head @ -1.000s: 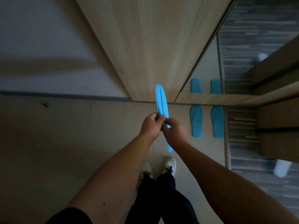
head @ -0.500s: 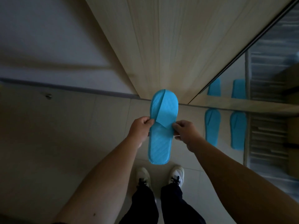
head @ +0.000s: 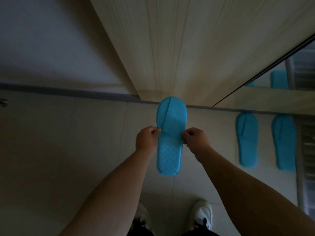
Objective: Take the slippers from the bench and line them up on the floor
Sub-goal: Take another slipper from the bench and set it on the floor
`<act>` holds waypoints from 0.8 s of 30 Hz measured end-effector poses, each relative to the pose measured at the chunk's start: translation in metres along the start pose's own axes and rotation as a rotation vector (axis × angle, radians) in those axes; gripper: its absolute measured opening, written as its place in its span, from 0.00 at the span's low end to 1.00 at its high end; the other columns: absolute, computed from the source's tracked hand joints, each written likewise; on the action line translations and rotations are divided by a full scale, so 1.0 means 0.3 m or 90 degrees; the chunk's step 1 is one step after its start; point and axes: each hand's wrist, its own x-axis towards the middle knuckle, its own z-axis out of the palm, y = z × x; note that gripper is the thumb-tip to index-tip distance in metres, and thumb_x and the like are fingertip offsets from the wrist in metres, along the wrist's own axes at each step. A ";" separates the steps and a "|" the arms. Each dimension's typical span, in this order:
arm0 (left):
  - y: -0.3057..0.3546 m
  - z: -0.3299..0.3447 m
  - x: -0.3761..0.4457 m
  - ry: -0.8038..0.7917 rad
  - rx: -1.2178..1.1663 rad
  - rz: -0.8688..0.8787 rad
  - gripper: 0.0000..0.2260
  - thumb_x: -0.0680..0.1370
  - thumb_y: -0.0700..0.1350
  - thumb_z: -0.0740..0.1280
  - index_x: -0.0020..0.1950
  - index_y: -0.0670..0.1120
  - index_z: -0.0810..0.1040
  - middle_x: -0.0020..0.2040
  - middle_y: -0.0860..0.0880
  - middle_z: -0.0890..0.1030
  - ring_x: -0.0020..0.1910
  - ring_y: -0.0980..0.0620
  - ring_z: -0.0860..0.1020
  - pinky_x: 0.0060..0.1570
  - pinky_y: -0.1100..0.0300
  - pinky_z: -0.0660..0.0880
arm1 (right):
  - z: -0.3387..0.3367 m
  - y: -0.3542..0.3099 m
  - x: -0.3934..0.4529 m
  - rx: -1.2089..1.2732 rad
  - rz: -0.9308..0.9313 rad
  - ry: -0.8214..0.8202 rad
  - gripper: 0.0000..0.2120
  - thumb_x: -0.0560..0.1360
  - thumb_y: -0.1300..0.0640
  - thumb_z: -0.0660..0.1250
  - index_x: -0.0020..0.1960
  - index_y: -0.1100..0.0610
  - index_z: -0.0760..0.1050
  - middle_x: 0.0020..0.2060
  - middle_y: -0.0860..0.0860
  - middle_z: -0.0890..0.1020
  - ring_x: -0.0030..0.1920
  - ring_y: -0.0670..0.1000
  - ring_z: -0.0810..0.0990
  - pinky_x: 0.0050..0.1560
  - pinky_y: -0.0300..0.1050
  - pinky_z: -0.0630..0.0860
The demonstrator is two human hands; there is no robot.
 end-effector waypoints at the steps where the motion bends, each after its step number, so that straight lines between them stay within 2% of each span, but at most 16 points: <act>1: -0.033 0.026 0.038 -0.003 0.004 0.000 0.13 0.78 0.47 0.63 0.40 0.40 0.81 0.37 0.43 0.82 0.37 0.47 0.77 0.37 0.54 0.73 | 0.026 0.027 0.048 -0.008 -0.003 0.006 0.06 0.78 0.57 0.66 0.45 0.59 0.79 0.37 0.53 0.81 0.37 0.50 0.78 0.36 0.42 0.74; 4: -0.115 0.102 0.151 0.005 0.017 0.001 0.10 0.78 0.46 0.63 0.44 0.42 0.81 0.39 0.46 0.81 0.38 0.49 0.77 0.39 0.57 0.71 | 0.095 0.100 0.187 -0.029 -0.010 0.021 0.06 0.77 0.57 0.66 0.43 0.57 0.78 0.37 0.53 0.82 0.39 0.52 0.80 0.41 0.48 0.78; 7: -0.184 0.169 0.249 0.016 0.033 0.006 0.08 0.78 0.46 0.63 0.47 0.44 0.80 0.42 0.48 0.81 0.41 0.50 0.77 0.39 0.60 0.71 | 0.155 0.166 0.301 -0.028 -0.006 0.028 0.06 0.77 0.57 0.66 0.43 0.58 0.78 0.38 0.54 0.82 0.41 0.54 0.81 0.44 0.51 0.79; 11: -0.274 0.247 0.347 0.024 0.064 0.004 0.07 0.78 0.46 0.63 0.49 0.44 0.79 0.44 0.47 0.81 0.43 0.49 0.77 0.40 0.61 0.68 | 0.217 0.239 0.422 -0.059 -0.003 0.034 0.07 0.76 0.57 0.65 0.41 0.57 0.78 0.38 0.55 0.82 0.39 0.54 0.81 0.39 0.47 0.78; 14: -0.320 0.298 0.395 0.024 0.091 0.000 0.08 0.78 0.46 0.64 0.49 0.44 0.79 0.47 0.45 0.82 0.42 0.50 0.75 0.41 0.60 0.66 | 0.239 0.280 0.484 -0.073 0.018 0.040 0.08 0.76 0.58 0.65 0.41 0.59 0.78 0.38 0.57 0.82 0.37 0.54 0.79 0.38 0.47 0.77; 18: -0.337 0.345 0.437 0.018 0.103 0.016 0.08 0.78 0.46 0.64 0.46 0.42 0.78 0.47 0.41 0.83 0.47 0.42 0.79 0.42 0.58 0.68 | 0.249 0.306 0.523 -0.092 0.035 0.054 0.10 0.77 0.58 0.64 0.39 0.60 0.78 0.35 0.56 0.80 0.34 0.52 0.77 0.35 0.44 0.74; 20: -0.334 0.359 0.455 0.021 0.107 0.026 0.08 0.78 0.46 0.65 0.47 0.42 0.79 0.47 0.40 0.83 0.48 0.41 0.80 0.43 0.57 0.70 | 0.251 0.303 0.543 -0.100 0.045 0.066 0.10 0.77 0.58 0.63 0.39 0.59 0.78 0.34 0.54 0.79 0.34 0.53 0.78 0.36 0.46 0.76; 24: -0.339 0.377 0.476 0.024 0.126 0.032 0.08 0.78 0.46 0.64 0.47 0.42 0.78 0.47 0.41 0.83 0.48 0.41 0.80 0.46 0.54 0.73 | 0.259 0.299 0.579 -0.117 0.072 0.074 0.09 0.77 0.57 0.63 0.45 0.60 0.79 0.40 0.56 0.81 0.40 0.55 0.81 0.41 0.48 0.80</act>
